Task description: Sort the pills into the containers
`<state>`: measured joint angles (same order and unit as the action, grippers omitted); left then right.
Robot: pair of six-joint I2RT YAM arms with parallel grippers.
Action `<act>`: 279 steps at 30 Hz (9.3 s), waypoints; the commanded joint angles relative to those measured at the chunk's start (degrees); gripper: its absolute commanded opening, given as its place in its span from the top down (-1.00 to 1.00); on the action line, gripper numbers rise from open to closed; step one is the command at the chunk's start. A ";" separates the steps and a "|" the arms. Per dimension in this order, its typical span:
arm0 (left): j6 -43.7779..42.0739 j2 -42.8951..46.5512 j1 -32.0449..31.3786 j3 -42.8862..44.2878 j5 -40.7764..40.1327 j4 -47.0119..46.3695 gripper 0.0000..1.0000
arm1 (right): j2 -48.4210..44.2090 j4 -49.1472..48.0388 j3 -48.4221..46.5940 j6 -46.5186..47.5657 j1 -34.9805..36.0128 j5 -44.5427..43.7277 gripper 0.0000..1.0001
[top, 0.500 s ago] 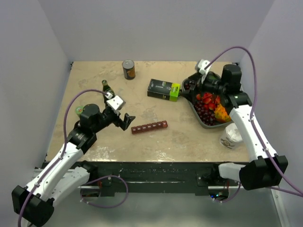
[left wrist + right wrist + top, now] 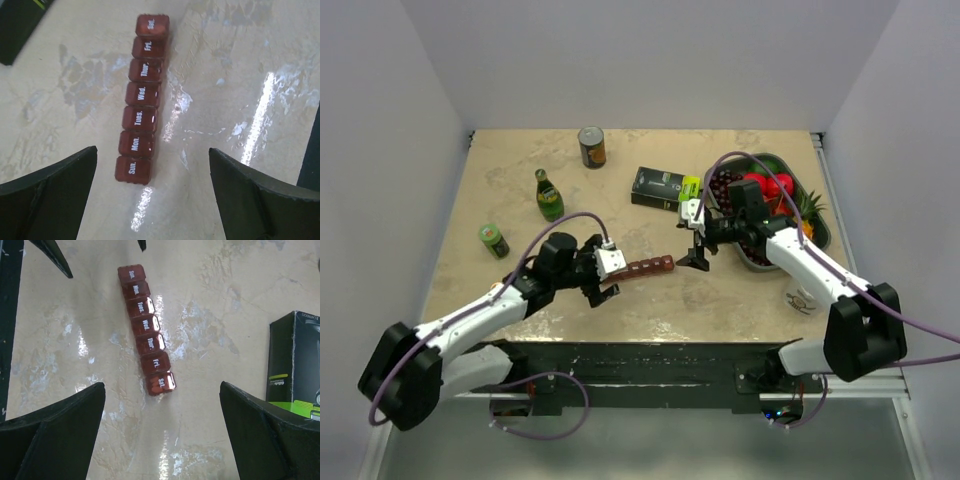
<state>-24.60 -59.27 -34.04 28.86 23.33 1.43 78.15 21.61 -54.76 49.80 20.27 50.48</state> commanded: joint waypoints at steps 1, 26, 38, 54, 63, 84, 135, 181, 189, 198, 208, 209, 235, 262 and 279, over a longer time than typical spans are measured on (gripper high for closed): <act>-7.64 -7.95 -1.38 4.35 -0.57 -3.97 -0.93 | -0.19 -2.62 0.09 2.76 0.38 -0.20 -0.98; -16.36 -28.71 -4.01 8.93 -5.84 -3.02 0.48 | 7.54 5.02 0.18 11.63 1.34 1.92 -0.98; -18.20 -24.76 -7.00 7.17 -1.71 -2.05 0.81 | 9.92 -2.97 4.66 13.57 8.99 -9.26 -0.97; -17.50 -21.77 -7.18 6.91 -0.13 -2.05 0.85 | 14.84 -2.18 2.82 12.52 12.69 -14.53 -0.65; -17.24 -21.51 -7.18 7.00 -0.04 -1.87 0.86 | 18.00 -1.30 0.18 9.61 15.06 -17.78 -0.34; -17.41 -20.45 -7.18 4.62 -0.22 -3.28 0.86 | 13.88 0.02 -0.96 9.17 13.04 -13.13 -0.68; -11.44 -14.91 -6.21 4.98 0.31 -5.12 1.00 | 10.97 5.38 0.27 15.85 13.30 -9.61 -0.36; -14.33 -12.89 -6.91 3.66 -4.26 -5.48 1.00 | 21.42 14.42 -10.89 5.40 13.48 -3.91 0.46; -15.65 -12.89 -7.88 2.87 -4.70 -5.04 1.00 | 25.30 16.28 -13.71 3.29 12.25 -3.10 -0.09; -15.92 -14.03 -8.06 3.22 -3.03 -3.72 1.00 | 22.40 8.81 -11.51 -3.39 10.84 -6.97 -0.36; -15.65 -15.53 -8.06 3.83 -2.24 -2.66 1.00 | 18.53 4.68 -9.84 -5.85 8.21 -10.05 -0.27; -15.65 -15.62 -8.06 3.83 -2.24 -2.66 1.00 | 18.27 3.80 -9.40 -6.03 8.03 -10.83 -0.27; -12.40 -20.18 -8.06 5.94 -5.05 -4.85 1.00 | 11.78 0.02 -10.46 -16.58 -0.56 -8.91 -0.73; 46.09 -2.44 1.94 27.88 -27.73 30.69 -0.95 | 5.52 0.37 -8.78 -14.03 -1.90 -6.71 -0.86; 99.93 -0.15 4.59 23.17 -62.88 72.32 -0.99 | 5.70 0.37 -8.78 -14.03 -1.90 -7.06 -0.91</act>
<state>64.97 -56.62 -31.18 52.99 -29.71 68.40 84.95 22.33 -63.40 34.96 18.33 42.98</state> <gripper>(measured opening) 0.993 0.953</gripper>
